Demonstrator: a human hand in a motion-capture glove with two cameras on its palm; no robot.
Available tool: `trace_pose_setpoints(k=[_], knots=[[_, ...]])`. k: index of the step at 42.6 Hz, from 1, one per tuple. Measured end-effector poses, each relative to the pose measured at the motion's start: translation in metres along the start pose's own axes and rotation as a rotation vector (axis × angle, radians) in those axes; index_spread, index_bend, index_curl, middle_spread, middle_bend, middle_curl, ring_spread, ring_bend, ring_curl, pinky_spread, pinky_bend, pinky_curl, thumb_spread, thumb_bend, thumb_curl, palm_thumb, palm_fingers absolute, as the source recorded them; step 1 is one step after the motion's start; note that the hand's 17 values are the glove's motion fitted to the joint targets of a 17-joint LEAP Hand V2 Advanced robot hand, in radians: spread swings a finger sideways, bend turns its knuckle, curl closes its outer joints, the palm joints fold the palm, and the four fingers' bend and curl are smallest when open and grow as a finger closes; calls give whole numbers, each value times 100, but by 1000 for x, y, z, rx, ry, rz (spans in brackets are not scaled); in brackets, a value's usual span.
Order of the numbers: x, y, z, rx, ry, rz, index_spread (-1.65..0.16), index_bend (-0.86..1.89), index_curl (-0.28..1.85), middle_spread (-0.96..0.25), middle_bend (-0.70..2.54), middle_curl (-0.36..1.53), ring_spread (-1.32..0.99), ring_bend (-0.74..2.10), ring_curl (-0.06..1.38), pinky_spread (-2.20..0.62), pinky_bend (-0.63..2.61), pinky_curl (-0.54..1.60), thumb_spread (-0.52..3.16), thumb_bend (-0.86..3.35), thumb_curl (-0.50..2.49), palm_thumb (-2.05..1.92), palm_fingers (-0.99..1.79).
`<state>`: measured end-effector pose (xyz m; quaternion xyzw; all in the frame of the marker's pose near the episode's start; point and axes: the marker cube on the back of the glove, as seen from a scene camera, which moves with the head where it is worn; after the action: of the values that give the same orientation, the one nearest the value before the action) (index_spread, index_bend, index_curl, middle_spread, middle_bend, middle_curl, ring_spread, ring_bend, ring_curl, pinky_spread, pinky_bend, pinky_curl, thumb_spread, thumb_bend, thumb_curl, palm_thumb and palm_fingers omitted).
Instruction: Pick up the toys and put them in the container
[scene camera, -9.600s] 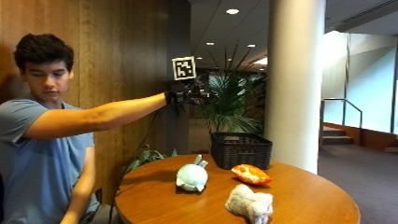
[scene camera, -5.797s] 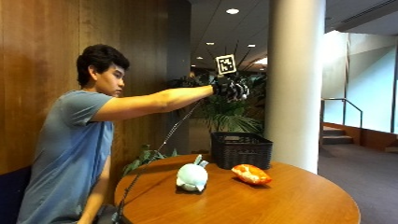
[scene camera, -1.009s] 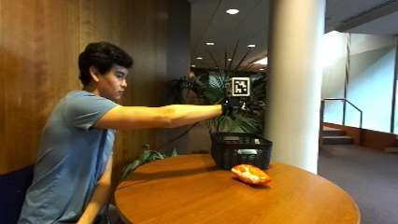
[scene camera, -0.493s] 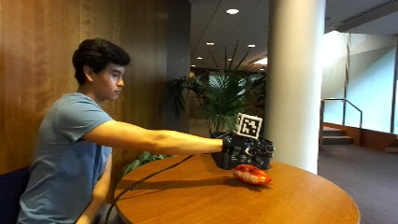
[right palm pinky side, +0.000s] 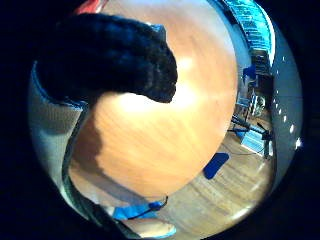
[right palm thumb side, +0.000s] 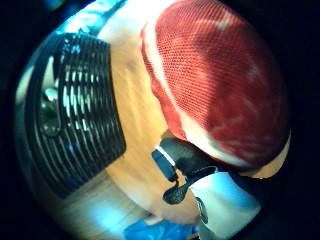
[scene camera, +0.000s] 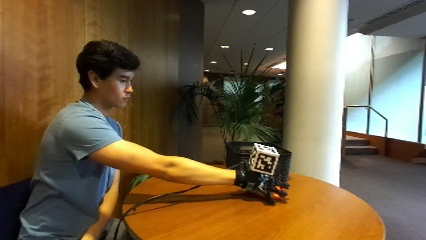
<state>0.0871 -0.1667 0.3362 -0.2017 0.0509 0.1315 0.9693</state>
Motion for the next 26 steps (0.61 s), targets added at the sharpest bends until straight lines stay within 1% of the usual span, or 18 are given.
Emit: trace_pose_setpoints(k=[2, 3, 6, 7, 8, 9, 11, 13, 14, 16, 17, 18, 19, 20, 21, 22, 26], knots=[[7, -1, 6, 10, 26, 59, -27, 7, 10, 9, 9, 17, 10, 19, 31, 5, 146, 37, 115, 6, 37, 23, -28], [9, -2, 8, 22, 12, 76, -28, 10, 11, 10, 8, 17, 10, 24, 33, 4, 146, 37, 118, 12, 38, 32, -19], [2, -2, 8, 81, -136, 12, -29, 16, 13, 11, 7, 15, 11, 28, 34, 0, 145, 37, 121, 15, 40, 39, -13], [0, -1, 7, 100, -166, -11, -30, 25, 16, 11, 8, 15, 10, 42, 38, -4, 137, 35, 124, 21, 43, 48, 9], [-1, -1, 7, 118, -179, -22, -31, 26, 16, 11, 8, 14, 9, 43, 36, -6, 137, 35, 125, 22, 43, 50, 10], [-1, 0, 6, 135, -183, -24, -32, 29, 17, 11, 10, 14, 7, 57, 40, -11, 133, 34, 127, 26, 45, 56, 27], [-1, 0, 4, 168, -174, -14, -32, 28, 16, 11, 11, 12, 1, 75, 42, -19, 128, 31, 130, 31, 48, 64, 49], [-2, 1, 2, 191, -130, 1, -32, 29, 18, 10, 14, 13, -4, 82, 43, -23, 121, 30, 127, 33, 51, 70, 54], [-2, 1, 1, 197, -99, 12, -32, 33, 20, 7, 26, 16, -9, 86, 46, -26, 118, 30, 121, 34, 54, 75, 71], [-2, 0, -2, 196, -47, 51, -32, 33, 20, 5, 28, 17, -15, 89, 48, -29, 116, 30, 116, 35, 56, 78, 76], [-1, 0, -4, 189, -33, 77, -32, 36, 22, 2, 32, 19, -19, 93, 50, -31, 114, 30, 111, 34, 58, 79, 89], [2, 0, -7, 181, -26, 106, -32, 34, 21, 0, 35, 20, -21, 94, 50, -33, 112, 29, 107, 34, 59, 80, 92], [5, -1, -12, 172, -23, 138, -32, 37, 23, -3, 38, 21, -24, 98, 51, -35, 109, 29, 102, 33, 61, 80, 102], [8, -1, -17, 164, -21, 168, -31, 34, 22, -3, 35, 20, -26, 97, 50, -35, 109, 29, 101, 33, 62, 81, 94], [13, 0, -23, 160, -18, 195, -32, 38, 25, -7, 43, 24, -27, 100, 53, -37, 105, 29, 95, 32, 63, 81, 106], [17, 1, -31, 160, -16, 216, -32, 39, 25, -9, 45, 24, -29, 99, 52, -38, 103, 29, 91, 31, 65, 81, 108], [35, 10, -74, 203, -19, 274, -32, 40, 28, -15, 48, 27, -35, 96, 54, -40, 105, 33, 81, 29, 68, 80, 102]])
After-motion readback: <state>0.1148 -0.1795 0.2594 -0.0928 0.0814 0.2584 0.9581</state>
